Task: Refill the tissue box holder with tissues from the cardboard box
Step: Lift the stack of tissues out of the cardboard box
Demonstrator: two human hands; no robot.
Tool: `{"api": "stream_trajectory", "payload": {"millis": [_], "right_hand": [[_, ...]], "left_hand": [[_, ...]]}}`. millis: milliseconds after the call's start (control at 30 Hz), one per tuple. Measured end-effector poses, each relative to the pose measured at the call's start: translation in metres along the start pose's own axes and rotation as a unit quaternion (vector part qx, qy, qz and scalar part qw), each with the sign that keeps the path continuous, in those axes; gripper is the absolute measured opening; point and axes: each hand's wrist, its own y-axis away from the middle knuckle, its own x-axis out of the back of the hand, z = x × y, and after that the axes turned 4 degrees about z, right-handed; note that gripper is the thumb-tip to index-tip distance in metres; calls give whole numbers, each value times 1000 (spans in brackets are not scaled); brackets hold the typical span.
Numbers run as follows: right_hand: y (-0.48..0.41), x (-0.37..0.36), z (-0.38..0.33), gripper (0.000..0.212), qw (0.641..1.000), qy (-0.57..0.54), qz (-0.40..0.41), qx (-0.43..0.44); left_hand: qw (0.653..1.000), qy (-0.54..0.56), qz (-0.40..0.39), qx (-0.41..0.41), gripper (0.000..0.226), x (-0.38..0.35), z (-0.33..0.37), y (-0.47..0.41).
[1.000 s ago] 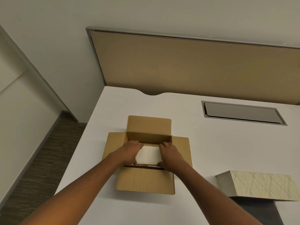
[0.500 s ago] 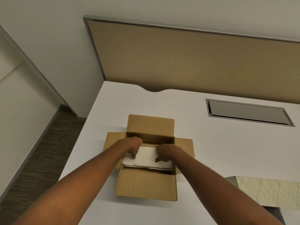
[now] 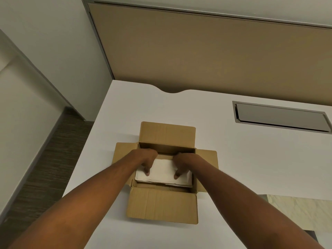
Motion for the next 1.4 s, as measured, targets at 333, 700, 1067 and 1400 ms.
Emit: {"api": "stream_trajectory", "payload": {"millis": [333,700,1067,1400], "right_hand": [[-13,-2,10,69,999,-43,-10,-14],[-9,15,13,73,991,-75,-101,36],[-6,20,10,75,979,-140,-146,12],[4,34,17,56,915,-323,-242,19]], "left_hand": [[1000,2,10,2,61,-8,-2,-6],[999,-39,23,-1,68,-12,-1,-5],[1000,-23,7,3,67,-9,0,-7],[1000,-12,4,-1,66,-9,-4,-8]]}}
